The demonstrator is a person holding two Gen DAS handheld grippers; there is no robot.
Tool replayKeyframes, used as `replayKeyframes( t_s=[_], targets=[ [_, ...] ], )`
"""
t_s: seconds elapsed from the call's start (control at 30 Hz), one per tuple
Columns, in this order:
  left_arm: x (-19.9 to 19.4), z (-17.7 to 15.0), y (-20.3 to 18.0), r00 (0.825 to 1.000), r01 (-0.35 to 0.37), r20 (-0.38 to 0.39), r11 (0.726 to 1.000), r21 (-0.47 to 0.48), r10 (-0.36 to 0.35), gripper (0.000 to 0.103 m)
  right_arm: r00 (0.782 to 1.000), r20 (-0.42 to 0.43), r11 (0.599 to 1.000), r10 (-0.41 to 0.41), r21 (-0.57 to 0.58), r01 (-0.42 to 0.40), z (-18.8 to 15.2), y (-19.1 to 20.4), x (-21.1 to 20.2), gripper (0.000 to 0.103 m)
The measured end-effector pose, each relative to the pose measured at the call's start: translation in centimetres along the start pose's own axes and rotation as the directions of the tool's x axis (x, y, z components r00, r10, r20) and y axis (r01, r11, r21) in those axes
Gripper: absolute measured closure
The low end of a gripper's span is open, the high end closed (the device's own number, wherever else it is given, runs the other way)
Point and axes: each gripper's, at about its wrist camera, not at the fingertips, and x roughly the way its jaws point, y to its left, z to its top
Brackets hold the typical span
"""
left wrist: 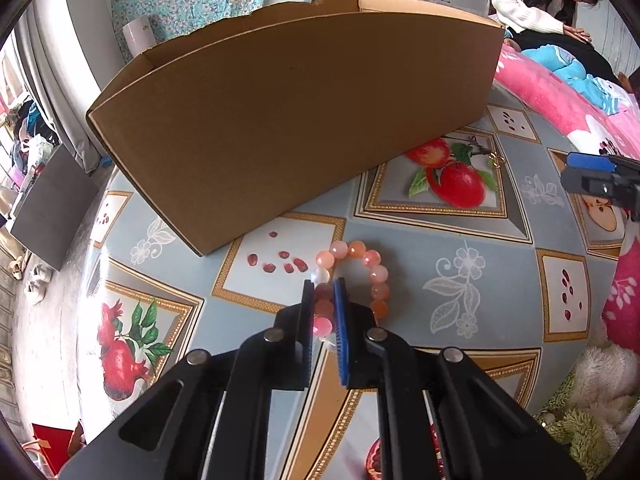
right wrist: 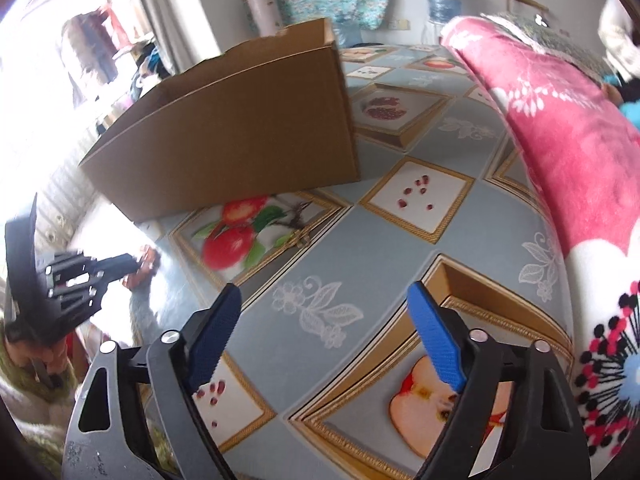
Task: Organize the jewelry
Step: 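Hold the pink bracelet in the left tool while the right tool approaches the earring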
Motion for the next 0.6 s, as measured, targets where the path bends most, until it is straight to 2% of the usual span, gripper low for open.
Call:
replayKeyframes(
  t_s=[0.13, 0.27, 0.37, 0.6],
  targets=[
    [-0.1, -0.1, 0.2, 1.000, -0.002, 0.000, 1.000, 0.007, 0.002, 0.094, 0.999, -0.028, 0.995, -0.034, -0.092, 0.031, -0.5, 1.9, 0.5, 0.042],
    [0.2, 0.1, -0.2, 1.000, -0.004, -0.001, 1.000, 0.014, 0.004, 0.094, 0.998, -0.053, 0.994, -0.036, -0.107, 0.030, -0.6, 2.4, 1.6, 0.056],
    [0.2, 0.1, -0.1, 1.000, -0.001, -0.001, 1.000, 0.010, 0.001, 0.094, 0.998, -0.057, 0.993, -0.007, -0.119, 0.000, -0.8, 3.0, 1.3, 0.062],
    [0.2, 0.0, 0.0, 1.000, 0.004, 0.003, 1.000, 0.006, -0.004, 0.094, 0.995, -0.094, 0.985, 0.019, -0.172, -0.035, -1.6, 4.0, 0.8, 0.065]
  ],
)
